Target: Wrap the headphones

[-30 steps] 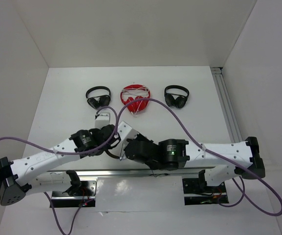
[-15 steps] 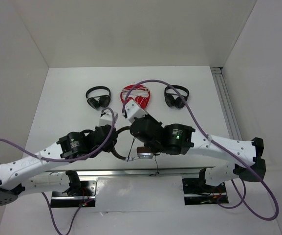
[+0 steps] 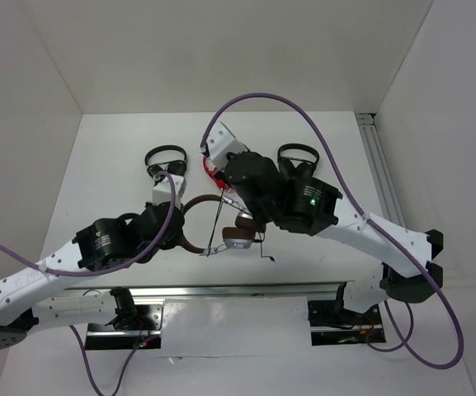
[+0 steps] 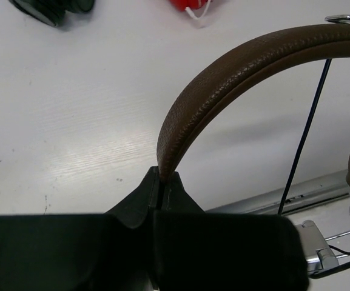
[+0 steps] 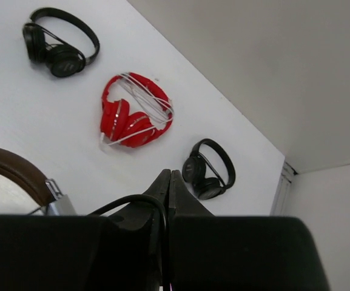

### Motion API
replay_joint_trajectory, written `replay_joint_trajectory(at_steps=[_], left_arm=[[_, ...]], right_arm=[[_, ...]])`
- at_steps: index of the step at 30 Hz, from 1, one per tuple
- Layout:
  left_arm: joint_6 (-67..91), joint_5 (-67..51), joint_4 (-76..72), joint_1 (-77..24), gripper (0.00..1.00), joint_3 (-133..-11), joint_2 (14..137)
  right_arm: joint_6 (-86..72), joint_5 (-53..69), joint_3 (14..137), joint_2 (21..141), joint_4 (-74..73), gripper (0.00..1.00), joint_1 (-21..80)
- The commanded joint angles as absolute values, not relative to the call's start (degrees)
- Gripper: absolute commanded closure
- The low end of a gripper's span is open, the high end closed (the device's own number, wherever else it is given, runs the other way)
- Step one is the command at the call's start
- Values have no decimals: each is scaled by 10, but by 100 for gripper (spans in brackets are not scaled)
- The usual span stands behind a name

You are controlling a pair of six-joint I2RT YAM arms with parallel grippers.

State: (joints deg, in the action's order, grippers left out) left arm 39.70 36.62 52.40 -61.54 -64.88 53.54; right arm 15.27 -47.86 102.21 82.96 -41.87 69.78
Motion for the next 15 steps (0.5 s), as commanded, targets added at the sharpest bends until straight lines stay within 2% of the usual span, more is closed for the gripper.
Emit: replay_joint_trajectory(at_steps=[1,9,12,15], left_arm=[[404,414,631,-621,100,-657,538],[542,521,751,-621,100,-703,576],[487,500,730,-621,100,-709,582],[436,453,680,-621,100,-703,582]], right_arm=[[198,-550,1063,822,-349,99,679],[258,-623,1003,794,-272,100,667],[307,-647,954,779,-208,100,646],[313,-609,941,773,-202,100,621]])
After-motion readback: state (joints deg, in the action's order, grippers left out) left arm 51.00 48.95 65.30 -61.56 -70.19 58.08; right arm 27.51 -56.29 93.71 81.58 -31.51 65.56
